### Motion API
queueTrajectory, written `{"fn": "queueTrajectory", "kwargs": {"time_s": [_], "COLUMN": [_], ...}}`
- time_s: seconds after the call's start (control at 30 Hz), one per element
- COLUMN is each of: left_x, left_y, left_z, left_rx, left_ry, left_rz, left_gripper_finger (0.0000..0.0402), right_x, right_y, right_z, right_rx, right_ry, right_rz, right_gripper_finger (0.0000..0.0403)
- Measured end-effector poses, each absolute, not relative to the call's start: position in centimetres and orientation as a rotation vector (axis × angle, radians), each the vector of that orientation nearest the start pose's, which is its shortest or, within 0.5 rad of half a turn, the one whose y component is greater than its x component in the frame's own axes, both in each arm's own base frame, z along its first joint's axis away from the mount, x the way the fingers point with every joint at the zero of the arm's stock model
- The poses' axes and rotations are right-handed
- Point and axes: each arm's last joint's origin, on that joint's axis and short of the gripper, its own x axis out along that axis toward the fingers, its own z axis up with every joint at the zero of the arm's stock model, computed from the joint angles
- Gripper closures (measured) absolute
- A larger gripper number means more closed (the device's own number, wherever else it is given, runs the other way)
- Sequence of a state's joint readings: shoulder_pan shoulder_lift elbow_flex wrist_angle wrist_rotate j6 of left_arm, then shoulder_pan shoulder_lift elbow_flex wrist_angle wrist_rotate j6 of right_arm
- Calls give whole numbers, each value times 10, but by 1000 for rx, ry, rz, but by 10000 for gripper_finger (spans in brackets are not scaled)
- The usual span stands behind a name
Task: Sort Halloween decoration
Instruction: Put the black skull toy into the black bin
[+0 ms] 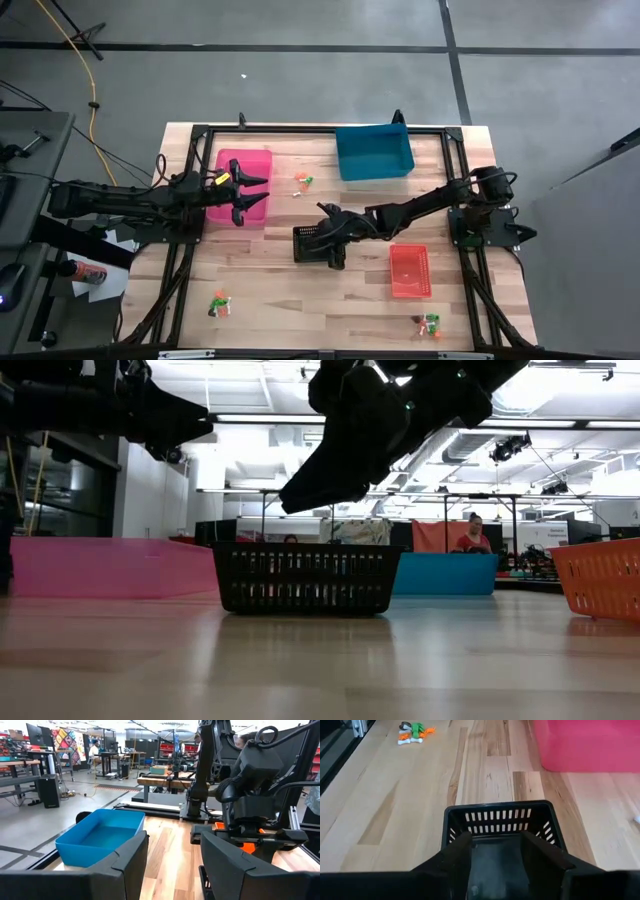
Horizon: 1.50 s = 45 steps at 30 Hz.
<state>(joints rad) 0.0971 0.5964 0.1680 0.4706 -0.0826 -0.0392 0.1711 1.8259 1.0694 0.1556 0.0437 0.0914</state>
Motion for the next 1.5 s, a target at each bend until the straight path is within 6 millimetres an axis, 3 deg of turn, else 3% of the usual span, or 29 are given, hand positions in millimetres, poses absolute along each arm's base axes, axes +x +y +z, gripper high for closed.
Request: {"fn": "queueTrajectory", "kwargs": {"time_s": [0.33,0.53,0.73,0.83,1.07,1.17,1.33,1.5], "left_x": [145,145,145,148,166,179,197,202], "left_y": [17,17,17,18,17,9,-21,-58], "left_z": [208,207,210,224,287,299,296,281], "left_rx": [-22,-2,-9,-72,-155,-239,-446,-575], "left_ry": [-41,-30,-59,-62,409,605,956,1269], "left_rz": [179,179,191,218,309,279,110,101], "left_gripper_finger": [231,231,231,231,231,231,231,231], "right_x": [369,340,310,305,309,309,309,308], "right_y": [58,51,44,42,30,23,17,16], "right_z": [221,201,192,197,202,200,194,192], "right_rx": [-211,-188,-132,-139,-160,-158,-109,-101], "right_ry": [455,455,224,128,125,145,197,217], "right_rz": [27,-49,-105,-116,-153,-174,-192,-192], "right_gripper_finger": [236,235,235,235,235,235,235,235]}}
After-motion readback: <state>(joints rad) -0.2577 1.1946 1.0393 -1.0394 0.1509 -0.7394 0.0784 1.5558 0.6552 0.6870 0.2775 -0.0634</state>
